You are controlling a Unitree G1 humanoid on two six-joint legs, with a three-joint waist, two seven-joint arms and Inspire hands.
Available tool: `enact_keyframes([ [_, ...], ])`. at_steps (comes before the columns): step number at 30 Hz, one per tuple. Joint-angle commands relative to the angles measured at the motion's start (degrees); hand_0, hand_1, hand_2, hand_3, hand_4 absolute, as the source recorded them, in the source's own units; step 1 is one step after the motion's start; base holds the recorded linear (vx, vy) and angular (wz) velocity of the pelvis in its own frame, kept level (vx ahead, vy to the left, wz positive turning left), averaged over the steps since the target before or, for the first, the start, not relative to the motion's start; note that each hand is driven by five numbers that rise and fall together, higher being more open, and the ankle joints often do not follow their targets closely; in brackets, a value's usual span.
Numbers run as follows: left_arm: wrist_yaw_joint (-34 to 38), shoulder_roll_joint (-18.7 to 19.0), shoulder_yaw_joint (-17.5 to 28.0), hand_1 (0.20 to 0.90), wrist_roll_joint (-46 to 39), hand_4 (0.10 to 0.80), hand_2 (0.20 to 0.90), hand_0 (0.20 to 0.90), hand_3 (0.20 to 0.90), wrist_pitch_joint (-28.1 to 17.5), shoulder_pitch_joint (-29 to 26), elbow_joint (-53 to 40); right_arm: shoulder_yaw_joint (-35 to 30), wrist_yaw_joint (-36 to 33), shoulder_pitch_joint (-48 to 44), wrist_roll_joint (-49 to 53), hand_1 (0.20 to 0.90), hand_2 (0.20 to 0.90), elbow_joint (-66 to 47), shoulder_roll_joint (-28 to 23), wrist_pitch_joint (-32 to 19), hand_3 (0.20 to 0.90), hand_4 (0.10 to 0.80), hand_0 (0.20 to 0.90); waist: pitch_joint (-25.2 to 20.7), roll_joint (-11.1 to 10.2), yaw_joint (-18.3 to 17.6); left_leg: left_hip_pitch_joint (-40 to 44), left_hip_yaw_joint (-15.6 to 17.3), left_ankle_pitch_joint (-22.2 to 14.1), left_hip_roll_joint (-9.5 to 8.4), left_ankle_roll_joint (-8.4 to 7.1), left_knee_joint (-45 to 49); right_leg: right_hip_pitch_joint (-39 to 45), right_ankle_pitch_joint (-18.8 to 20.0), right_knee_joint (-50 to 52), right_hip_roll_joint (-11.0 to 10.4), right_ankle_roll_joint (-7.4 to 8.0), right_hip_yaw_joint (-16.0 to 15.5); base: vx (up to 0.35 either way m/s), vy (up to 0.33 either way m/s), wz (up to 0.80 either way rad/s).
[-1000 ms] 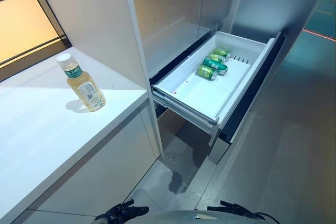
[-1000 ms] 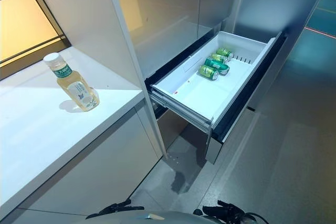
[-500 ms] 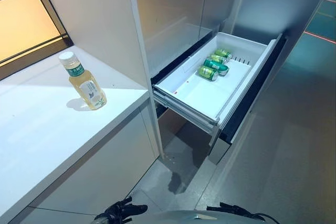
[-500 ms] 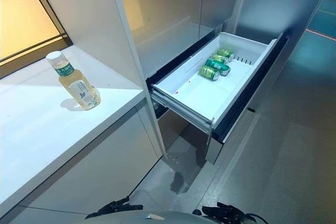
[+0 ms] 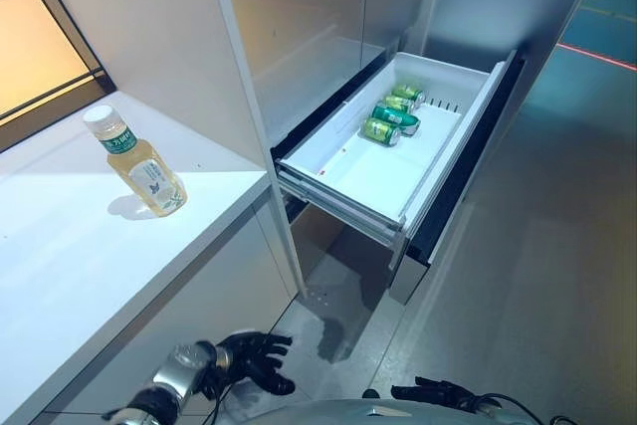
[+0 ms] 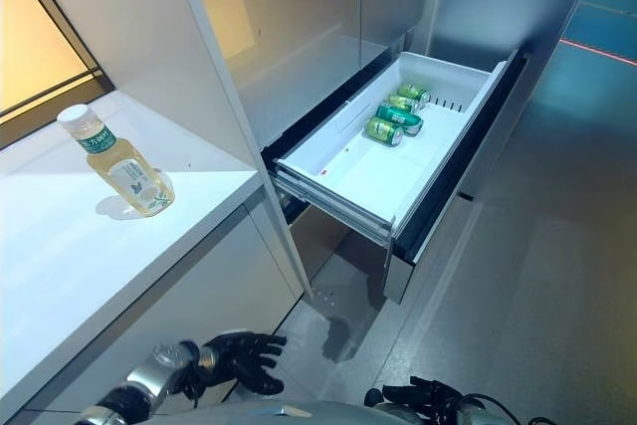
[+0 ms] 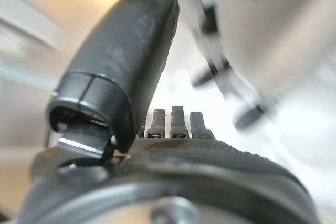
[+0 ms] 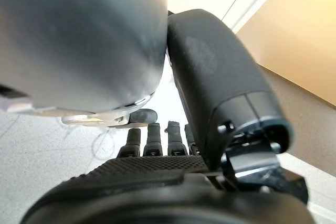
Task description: Put drinks into fridge and close the fridge
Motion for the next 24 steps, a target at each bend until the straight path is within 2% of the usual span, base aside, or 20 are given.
enact_keyframes([
  [1, -14.1, 2.5, 1.1, 0.900, -10.1, 0.800, 0.900, 0.900, 0.900, 5.3, -5.6, -9.5, 0.8, 1.2, -1.4, -1.1, 0.900, 0.900, 3.1, -2.3, -1.5, 0.900, 0.800, 0.900, -0.1, 0.6, -0.4, -2.3, 3.0, -4.3, -1.76, 1.45, 2.2, -1.6, -6.8, 7.8, -1.1, 4.44, -1.5, 0.000, 0.000, 0.00],
  [3, -17.6, 3.3, 2.5, 0.900, -18.0, 0.800, 0.900, 0.900, 0.900, 10.1, -7.4, -19.1, 0.5, 1.1, -1.0, -1.2, 0.900, 0.900, 4.1, -2.2, -2.7, 0.900, 0.800, 0.900, -0.3, 0.8, -0.3, -2.3, 2.6, -4.4, -1.87, 1.62, 2.0, -1.5, -6.8, 7.5, -1.2, 4.55, -1.2, 0.000, 0.000, 0.00],
  [4, -18.7, 3.3, 3.4, 0.900, -24.2, 0.800, 0.900, 0.900, 0.900, 14.2, -8.2, -24.9, 0.2, 1.1, -0.8, -1.1, 0.900, 0.900, 4.5, -2.1, -3.1, 0.900, 0.800, 0.900, -0.4, 0.9, -0.1, -2.2, 2.3, -4.5, -1.93, 1.73, 1.8, -1.4, -6.7, 7.3, -1.2, 4.53, -1.2, 0.000, 0.000, 0.00],
  [5, -19.1, 2.7, 4.3, 0.900, -29.6, 0.800, 0.900, 0.900, 0.900, 16.4, -8.8, -30.0, -0.1, 1.0, -0.5, -1.3, 0.900, 0.900, 4.9, -2.0, -3.6, 0.900, 0.800, 0.900, -0.6, 0.9, 0.1, -2.1, 2.0, -4.6, -2.03, 1.84, 1.7, -1.2, -6.8, 7.2, -1.2, 4.52, -1.1, 0.000, 0.000, 0.00],
  [8, -16.2, 1.0, 5.4, 0.900, -42.9, 0.800, 0.900, 0.900, 0.900, 14.4, -9.5, -40.4, -0.4, 0.6, 0.0, -1.4, 0.900, 0.900, 5.5, -1.3, -4.3, 0.900, 0.800, 0.900, -0.9, 0.8, 0.3, -1.4, 1.3, -4.9, -2.09, 2.01, 1.2, -0.6, -6.9, 7.0, -1.0, 4.41, -1.0, 0.029, -0.015, 0.00],
  [9, -14.4, 0.6, 5.9, 0.900, -47.0, 0.800, 0.900, 0.900, 0.900, 9.9, -10.0, -43.9, -0.3, 0.3, 0.6, -1.5, 0.900, 0.900, 5.6, -0.8, -4.7, 0.900, 0.800, 0.900, -1.0, 0.6, 0.2, -1.0, 1.0, -5.0, -2.10, 2.07, 1.0, -0.3, -7.0, 7.0, -1.0, 4.31, -0.9, 0.046, -0.022, 0.00],
  [10, -13.7, 0.6, 6.0, 0.900, -47.9, 0.800, 0.900, 0.900, 0.900, 8.4, -10.3, -44.9, -0.1, 0.2, 0.7, -1.5, 0.900, 0.900, 5.6, -0.6, -4.8, 0.900, 0.800, 0.900, -1.1, 0.6, 0.2, -0.9, 0.9, -5.1, -2.09, 2.09, 0.9, -0.2, -7.0, 7.0, -1.0, 4.28, -0.9, 0.056, -0.020, -0.01],
  [12, -9.5, 1.4, 7.3, 0.900, -54.1, 0.800, 0.900, 0.900, 0.900, 1.0, -12.6, -48.8, 0.7, -0.2, 1.7, -1.5, 0.900, 0.900, 5.6, -0.1, -5.3, 0.900, 0.800, 0.900, -1.5, 0.4, -0.1, -0.3, 0.6, -5.2, -2.08, 2.13, 0.7, 0.3, -7.2, 6.9, -0.9, 4.16, -1.0, 0.059, -0.008, -0.01],
  [14, -6.8, 1.9, 8.4, 0.900, -57.4, 0.800, 0.900, 0.900, 0.900, -3.6, -14.5, -50.2, 1.2, -0.3, 2.1, -1.6, 0.900, 0.900, 5.6, 0.1, -5.5, 0.900, 0.800, 0.900, -1.8, 0.3, -0.3, -0.1, 0.5, -5.4, -2.09, 2.14, 0.6, 0.6, -7.3, 6.7, -0.9, 4.10, -1.0, 0.060, -0.005, 0.00],
  [17, 1.4, 2.8, 10.6, 0.900, -62.3, 0.800, 0.900, 0.900, 0.900, -13.4, -18.0, -52.6, 2.3, -0.7, 3.1, -1.4, 0.900, 0.900, 5.4, 0.7, -5.8, 0.900, 0.800, 0.900, -2.5, 0.0, -0.7, 0.4, 0.5, -5.5, -2.05, 2.05, 0.4, 1.2, -7.6, 6.3, -0.7, 3.96, -0.9, 0.069, -0.006, -0.03],
  [19, 10.1, 3.2, 12.8, 0.900, -62.1, 0.800, 0.900, 0.900, 0.900, -22.7, -20.2, -53.6, 2.9, -0.9, 3.9, -1.6, 0.900, 0.900, 5.2, 1.2, -6.1, 0.900, 0.800, 0.900, -3.0, -0.3, -0.9, 0.5, 0.5, -5.7, -1.98, 1.99, 0.3, 1.5, -7.7, 6.1, -0.5, 3.87, -0.8, 0.053, -0.011, -0.02],
  [20, 14.2, 3.3, 13.8, 0.900, -60.9, 0.800, 0.900, 0.900, 0.900, -25.9, -20.7, -53.7, 3.1, -1.0, 4.0, -1.5, 0.900, 0.900, 5.0, 1.4, -6.0, 0.900, 0.800, 0.900, -3.2, -0.4, -1.0, 0.5, 0.5, -5.6, -1.96, 1.97, 0.3, 1.5, -7.7, 6.1, -0.5, 3.81, -0.8, 0.044, -0.017, -0.01],
  [21, 21.1, 3.4, 15.9, 0.900, -58.0, 0.800, 0.900, 0.900, 0.900, -30.9, -21.5, -53.3, 3.3, -1.1, 4.4, -1.4, 0.900, 0.900, 4.8, 1.7, -6.1, 0.900, 0.800, 0.900, -3.4, -0.6, -1.0, 0.6, 0.4, -5.6, -1.99, 2.00, 0.4, 1.5, -7.8, 6.0, -0.4, 3.70, -0.7, 0.000, 0.000, 0.00],
  [22, 21.3, 3.4, 15.9, 0.900, -57.9, 0.800, 0.900, 0.900, 0.900, -30.9, -21.5, -53.4, 3.4, -1.1, 4.4, -1.3, 0.900, 0.900, 4.8, 1.7, -6.1, 0.900, 0.800, 0.900, -3.4, -0.6, -1.0, 0.6, 0.4, -5.7, -1.99, 2.00, 0.4, 1.5, -7.9, 6.0, -0.4, 3.70, -0.7, 0.000, 0.000, 0.00],
  [23, 33.9, 3.6, 18.9, 0.900, -49.5, 0.800, 0.900, 0.900, 0.900, -38.4, -22.2, -52.2, 3.8, -1.6, 4.9, -1.3, 0.900, 0.900, 4.8, 2.2, -6.4, 0.900, 0.800, 0.900, -3.7, -0.8, -0.9, 0.5, 0.3, -5.6, -2.00, 1.97, 0.4, 1.6, -8.0, 6.0, -0.2, 3.54, -0.7, 0.000, 0.000, 0.00],
  [24, 38.8, 3.8, 20.6, 0.900, -44.2, 0.800, 0.900, 0.900, 0.900, -41.4, -22.2, -51.4, 4.0, -1.7, 5.1, -1.2, 0.900, 0.900, 4.8, 2.4, -6.4, 0.900, 0.800, 0.900, -3.8, -1.0, -0.7, 0.5, 0.2, -5.6, -2.01, 1.98, 0.5, 1.6, -8.2, 6.0, -0.2, 3.46, -0.7, 0.000, 0.000, 0.00],
])
